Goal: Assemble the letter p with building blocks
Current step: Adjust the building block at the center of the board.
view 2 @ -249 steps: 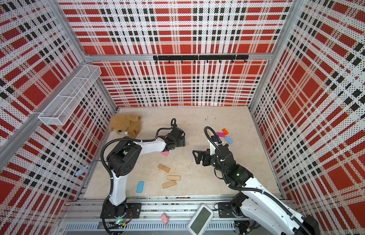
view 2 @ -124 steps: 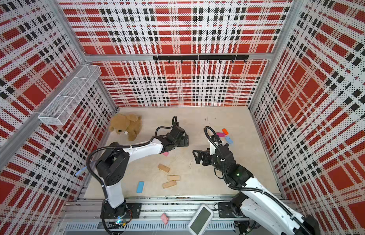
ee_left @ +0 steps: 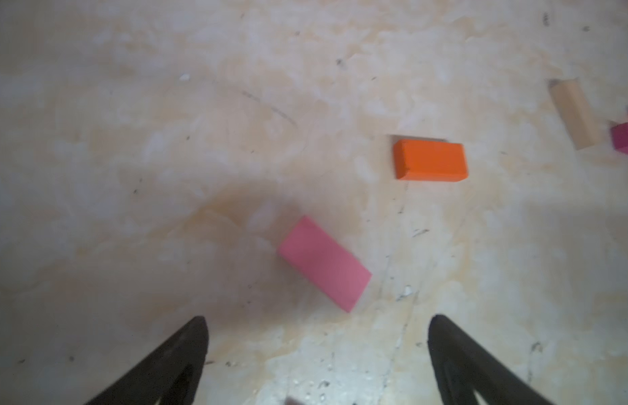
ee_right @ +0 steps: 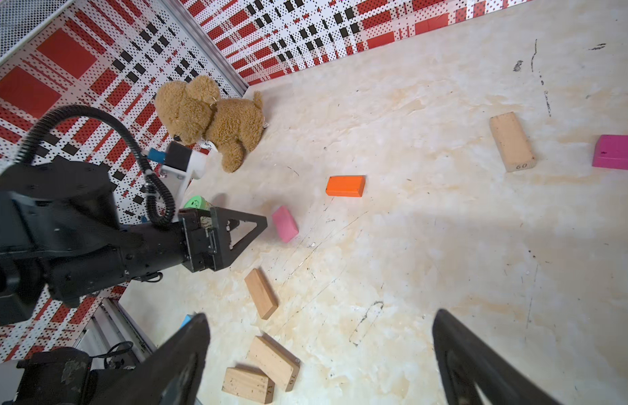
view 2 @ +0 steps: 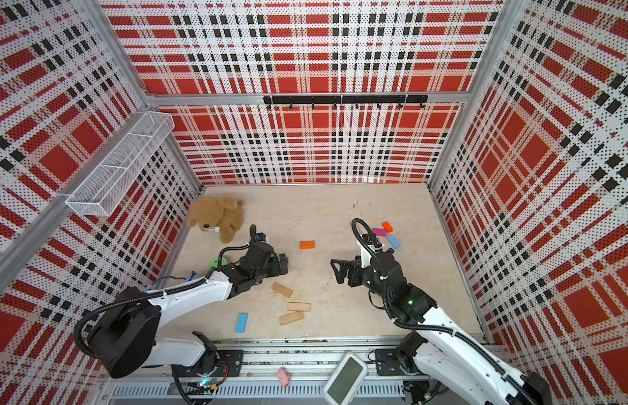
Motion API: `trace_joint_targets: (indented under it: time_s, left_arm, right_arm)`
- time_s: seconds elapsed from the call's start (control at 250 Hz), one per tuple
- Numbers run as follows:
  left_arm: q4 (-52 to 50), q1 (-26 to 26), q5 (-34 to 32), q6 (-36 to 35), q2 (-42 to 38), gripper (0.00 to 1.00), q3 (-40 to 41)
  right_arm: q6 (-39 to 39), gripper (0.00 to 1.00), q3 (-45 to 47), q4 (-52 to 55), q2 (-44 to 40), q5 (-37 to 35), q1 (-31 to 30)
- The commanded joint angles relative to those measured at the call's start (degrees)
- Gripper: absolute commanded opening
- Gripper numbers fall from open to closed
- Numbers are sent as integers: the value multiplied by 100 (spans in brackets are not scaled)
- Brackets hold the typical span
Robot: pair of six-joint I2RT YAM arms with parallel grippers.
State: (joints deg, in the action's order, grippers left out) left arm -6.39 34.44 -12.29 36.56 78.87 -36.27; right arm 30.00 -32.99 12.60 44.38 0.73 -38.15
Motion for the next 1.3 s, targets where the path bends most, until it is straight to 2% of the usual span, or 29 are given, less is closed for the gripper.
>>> trace_joint_targets:
  time_s: [0.0, 0.176, 0.308, 0.548, 0.728, 0.904, 1.072, 1.296]
  left_arm:
    - [622, -98, 513, 169, 195, 99, 10]
    - [1184, -262, 852, 163, 957, 99, -38]
    - [1219, -289, 944, 170, 1400, 99, -311]
    - [1410, -277, 1120, 189, 1940, 99, -603]
    - [1448, -76, 1164, 231, 2141, 99, -809]
    - [1433, 82, 978, 302, 1817, 99, -600]
    - [1080, 422, 589, 563, 1060, 99, -352]
    - [-472, 899, 73, 927, 43, 99, -651]
  right_arm:
    - [-19, 100, -151, -241, 65, -56, -53]
    - [-65, 100, -181, -214, 81, -60, -86]
    - [-97, 100, -187, -195, 75, -107, -105]
    - [-134, 100, -199, -159, 34, -126, -130]
    - [-156, 100, -207, -153, 34, -161, -132]
    - [-169, 100, -215, -178, 89, -148, -143]
    - [-153, 100, -190, -300, 222, -73, -181]
    - [-164, 100, -198, -328, 430, -93, -210]
